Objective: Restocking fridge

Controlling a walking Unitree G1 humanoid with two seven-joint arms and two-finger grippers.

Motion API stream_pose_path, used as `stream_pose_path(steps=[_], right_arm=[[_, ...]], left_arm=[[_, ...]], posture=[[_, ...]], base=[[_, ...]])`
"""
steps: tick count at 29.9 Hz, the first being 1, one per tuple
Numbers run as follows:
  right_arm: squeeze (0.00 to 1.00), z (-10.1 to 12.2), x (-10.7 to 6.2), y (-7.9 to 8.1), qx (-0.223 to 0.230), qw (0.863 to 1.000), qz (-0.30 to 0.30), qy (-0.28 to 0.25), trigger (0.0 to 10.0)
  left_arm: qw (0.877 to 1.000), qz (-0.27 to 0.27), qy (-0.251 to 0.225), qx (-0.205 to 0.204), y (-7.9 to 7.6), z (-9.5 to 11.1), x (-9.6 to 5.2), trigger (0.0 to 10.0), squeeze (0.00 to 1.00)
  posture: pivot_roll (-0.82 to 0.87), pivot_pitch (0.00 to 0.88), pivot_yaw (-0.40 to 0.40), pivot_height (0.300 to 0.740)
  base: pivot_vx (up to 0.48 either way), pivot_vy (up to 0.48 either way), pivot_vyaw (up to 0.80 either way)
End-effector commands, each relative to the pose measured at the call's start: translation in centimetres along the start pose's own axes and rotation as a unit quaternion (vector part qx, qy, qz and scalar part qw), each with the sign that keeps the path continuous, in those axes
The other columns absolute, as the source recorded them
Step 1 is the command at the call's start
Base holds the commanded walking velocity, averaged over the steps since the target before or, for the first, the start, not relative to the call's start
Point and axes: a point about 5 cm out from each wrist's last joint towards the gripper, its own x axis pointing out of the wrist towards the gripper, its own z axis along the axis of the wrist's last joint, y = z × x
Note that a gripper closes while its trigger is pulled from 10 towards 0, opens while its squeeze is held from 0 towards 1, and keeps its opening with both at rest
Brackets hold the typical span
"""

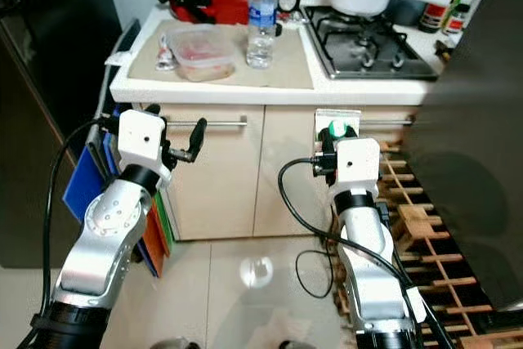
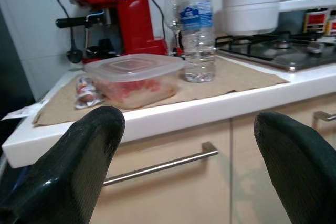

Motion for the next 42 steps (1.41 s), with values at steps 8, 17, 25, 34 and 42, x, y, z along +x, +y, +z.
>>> stream_pose_path(steps=[8,17,25,34,42], right_arm=[[0.00,0.23,0.37,-0.14,0.000,1.000,0.004,-0.007,0.0],[0.00,0.07,0.45,-0.23,-0.001,1.000,0.005,-0.005,0.0],[0.00,-0.07,0.51,-0.21,-0.002,1.000,0.009,-0.002,0.0],[0.00,-0.22,0.46,-0.15,-0.003,1.000,0.010,0.000,0.0],[0.00,-0.33,0.46,-0.10,-0.003,1.000,0.010,0.002,0.0]], left_arm=[[1.000,0.004,-0.005,0.006,-0.15,0.15,0.16,10.0,0.00],[1.000,0.006,-0.007,0.005,-0.22,0.11,0.22,10.0,0.00],[1.000,0.007,-0.007,0.003,-0.20,0.07,0.29,10.0,0.00],[1.000,0.008,-0.001,-0.011,-0.19,-0.06,0.40,10.0,0.00],[1.000,0.005,-0.004,-0.007,-0.20,0.01,0.53,10.0,0.00]], posture=[[0.06,0.021,-0.007,0.740],[0.06,0.017,-0.009,0.740],[0.06,0.014,-0.011,0.740],[0.06,0.010,-0.010,0.740],[0.06,0.016,-0.010,0.740]], base=[[0.000,0.000,0.00],[0.000,0.000,0.00],[-0.235,-0.122,0.00],[-0.274,-0.053,0.00],[-0.256,0.000,0.00]])
